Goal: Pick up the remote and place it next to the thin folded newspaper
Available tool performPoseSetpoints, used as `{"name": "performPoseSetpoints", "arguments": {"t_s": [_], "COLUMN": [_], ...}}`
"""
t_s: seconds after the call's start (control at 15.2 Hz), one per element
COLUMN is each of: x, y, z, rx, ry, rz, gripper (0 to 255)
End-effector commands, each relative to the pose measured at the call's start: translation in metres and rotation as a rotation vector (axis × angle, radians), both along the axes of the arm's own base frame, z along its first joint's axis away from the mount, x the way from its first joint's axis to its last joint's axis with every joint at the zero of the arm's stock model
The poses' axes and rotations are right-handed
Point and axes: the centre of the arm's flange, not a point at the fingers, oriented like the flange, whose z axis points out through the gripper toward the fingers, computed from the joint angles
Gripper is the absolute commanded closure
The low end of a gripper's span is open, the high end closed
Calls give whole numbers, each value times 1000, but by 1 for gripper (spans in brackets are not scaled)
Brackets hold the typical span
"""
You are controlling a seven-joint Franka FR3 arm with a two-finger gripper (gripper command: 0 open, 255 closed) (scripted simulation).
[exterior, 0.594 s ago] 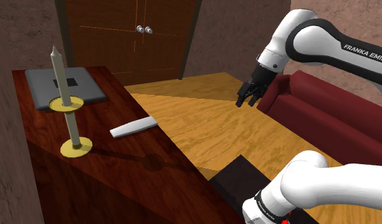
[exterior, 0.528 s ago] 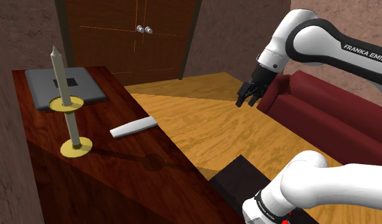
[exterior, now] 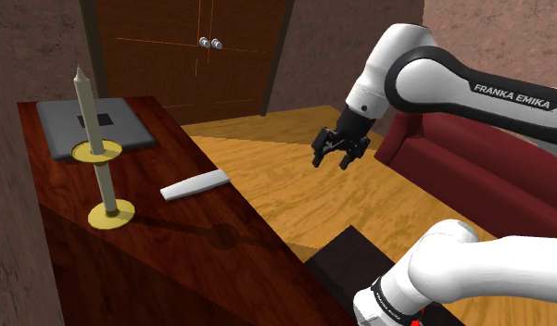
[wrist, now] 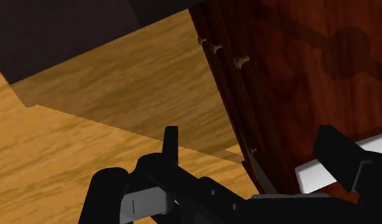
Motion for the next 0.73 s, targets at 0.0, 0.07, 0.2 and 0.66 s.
{"name": "performPoseSetpoints", "arguments": {"t_s": [0.0, 0.07, 0.2, 0.66], "x": [7, 12, 23, 73], "y": [24, 35, 58, 129], "z": [-10, -15, -25, -62], "rx": [-4, -6, -11, -29], "ry": [4, 7, 11, 27], "rz": [-80, -117, -189, -445], "gripper": [0, 0, 0, 0]}}
